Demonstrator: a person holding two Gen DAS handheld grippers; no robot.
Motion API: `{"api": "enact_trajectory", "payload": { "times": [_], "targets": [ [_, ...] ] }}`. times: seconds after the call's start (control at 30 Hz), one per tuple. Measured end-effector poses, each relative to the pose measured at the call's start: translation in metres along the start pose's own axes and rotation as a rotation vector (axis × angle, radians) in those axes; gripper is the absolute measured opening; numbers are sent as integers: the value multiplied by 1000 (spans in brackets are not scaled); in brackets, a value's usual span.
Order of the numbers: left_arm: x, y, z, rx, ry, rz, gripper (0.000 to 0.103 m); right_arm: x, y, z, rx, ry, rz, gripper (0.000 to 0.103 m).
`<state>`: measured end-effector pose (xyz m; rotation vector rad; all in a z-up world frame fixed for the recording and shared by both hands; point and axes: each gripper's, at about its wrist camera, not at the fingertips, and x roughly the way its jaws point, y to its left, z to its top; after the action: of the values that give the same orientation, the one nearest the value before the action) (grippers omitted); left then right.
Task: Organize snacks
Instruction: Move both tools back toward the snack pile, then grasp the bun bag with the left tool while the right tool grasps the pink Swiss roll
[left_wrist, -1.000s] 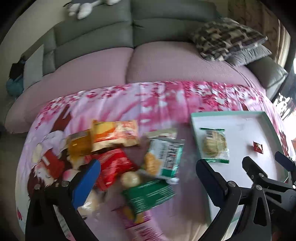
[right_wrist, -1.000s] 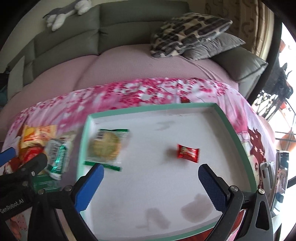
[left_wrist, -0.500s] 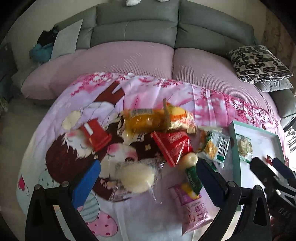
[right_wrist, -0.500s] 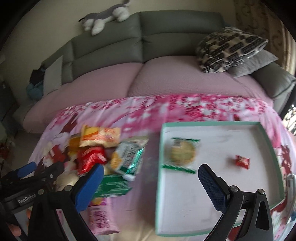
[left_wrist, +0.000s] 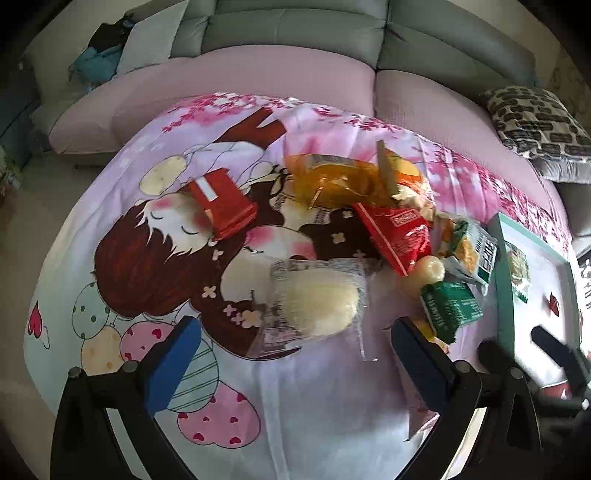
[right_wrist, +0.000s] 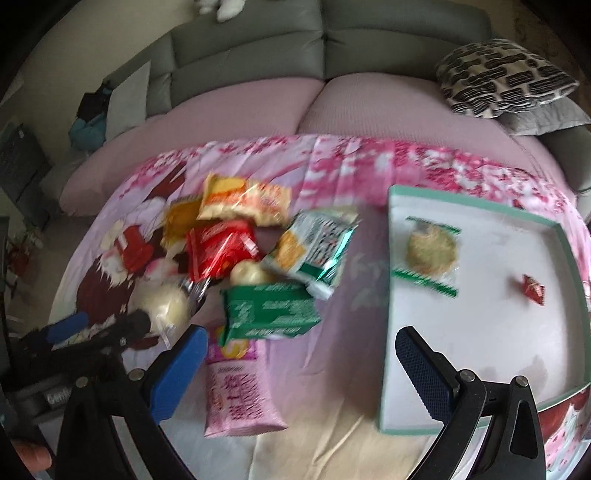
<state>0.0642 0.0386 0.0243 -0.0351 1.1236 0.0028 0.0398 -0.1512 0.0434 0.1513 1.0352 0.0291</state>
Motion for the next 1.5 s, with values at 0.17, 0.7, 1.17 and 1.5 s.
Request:
{"api": "enact_trajectory", "payload": {
  "times": [0.17,0.7,1.17,1.5],
  "targets": [
    [12,7,3,-25,36,-11,102,15,13,-7,-39,76,29,103],
    [58,-7,16,-16,108,-59,102,52,36,-27,-137,225,33,103],
    [58,-11,15,15,118,-81,74,53,48,-31,-189,228,27,70],
    [55,-5,13,16,112,-57,70,56,57,-29,-199,221,60,48]
  ]
}}
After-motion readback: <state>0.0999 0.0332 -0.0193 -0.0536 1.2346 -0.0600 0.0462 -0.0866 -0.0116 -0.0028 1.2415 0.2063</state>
